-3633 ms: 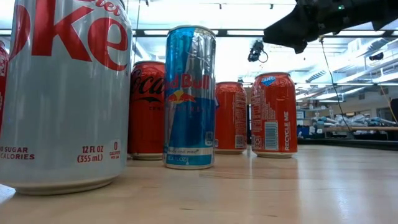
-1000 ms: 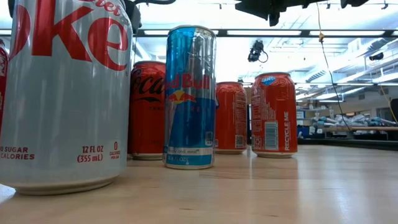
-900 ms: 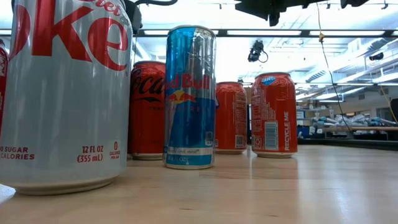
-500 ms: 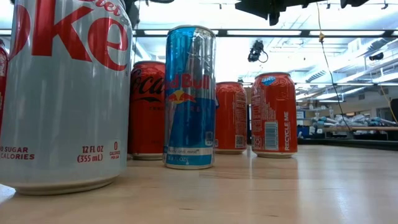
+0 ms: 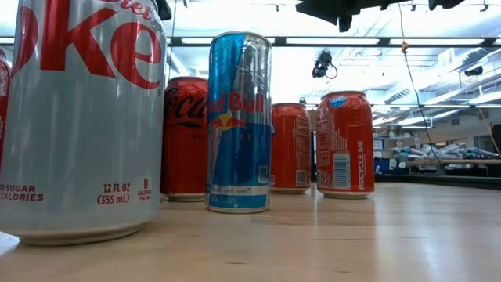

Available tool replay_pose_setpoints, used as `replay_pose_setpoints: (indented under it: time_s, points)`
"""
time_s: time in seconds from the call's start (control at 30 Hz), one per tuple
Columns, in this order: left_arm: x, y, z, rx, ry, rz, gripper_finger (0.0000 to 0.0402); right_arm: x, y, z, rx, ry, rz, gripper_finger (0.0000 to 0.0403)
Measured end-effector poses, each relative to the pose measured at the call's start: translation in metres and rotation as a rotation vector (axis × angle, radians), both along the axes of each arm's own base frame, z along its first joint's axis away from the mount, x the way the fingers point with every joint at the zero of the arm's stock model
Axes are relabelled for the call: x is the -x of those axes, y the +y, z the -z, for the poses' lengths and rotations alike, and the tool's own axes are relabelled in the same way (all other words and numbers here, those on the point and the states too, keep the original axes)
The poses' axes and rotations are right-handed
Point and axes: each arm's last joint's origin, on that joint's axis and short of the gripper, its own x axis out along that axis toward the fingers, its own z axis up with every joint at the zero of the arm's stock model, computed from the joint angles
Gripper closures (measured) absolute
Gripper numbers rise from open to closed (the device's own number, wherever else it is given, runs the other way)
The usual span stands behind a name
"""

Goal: Place canned beverage on shelf
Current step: Put the red black soda can on the shelf

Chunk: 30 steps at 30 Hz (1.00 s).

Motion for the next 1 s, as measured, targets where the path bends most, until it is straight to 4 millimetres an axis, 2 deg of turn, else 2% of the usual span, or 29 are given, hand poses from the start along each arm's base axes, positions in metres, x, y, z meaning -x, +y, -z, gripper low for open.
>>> replay_pose_setpoints:
  time_s: [0.37,0.8,1.0]
  points:
    - [0.002,0.048,-0.035,-0.055,-0.083,-0.043,0.0094,0.000,0.000,0.000,0.001,0.000,0.001,0.0218]
    - [0.013,0.115,-0.037,-0.111,-0.064,-0.114,0.0094,0.000,0.000,0.000,0.004,0.000,0.000,0.0218]
    - [0.023,0.147,-0.038,-0.083,-0.090,-0.149,0.0094,0.000,-0.001,0.000,0.006,0.000,0.003,0.0218]
